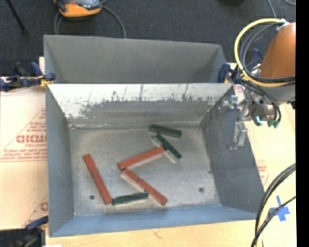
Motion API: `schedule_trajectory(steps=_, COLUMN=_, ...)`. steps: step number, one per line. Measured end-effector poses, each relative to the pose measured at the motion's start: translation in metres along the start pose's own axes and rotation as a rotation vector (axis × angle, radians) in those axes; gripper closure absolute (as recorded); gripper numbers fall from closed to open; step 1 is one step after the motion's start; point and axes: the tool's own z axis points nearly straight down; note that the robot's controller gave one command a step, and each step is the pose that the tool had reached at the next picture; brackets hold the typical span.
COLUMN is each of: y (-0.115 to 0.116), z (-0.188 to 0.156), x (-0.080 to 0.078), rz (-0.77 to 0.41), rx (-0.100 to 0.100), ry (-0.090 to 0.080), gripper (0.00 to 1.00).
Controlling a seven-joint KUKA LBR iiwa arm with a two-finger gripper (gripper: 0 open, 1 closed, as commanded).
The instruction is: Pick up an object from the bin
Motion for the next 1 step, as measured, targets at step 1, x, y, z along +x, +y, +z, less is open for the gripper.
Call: schedule_trajectory(steps=1, y=0.0008, z=-0.0051, x=-0.0017, rz=-0.004, rx=0.002, ry=-0.008, gripper=0.0)
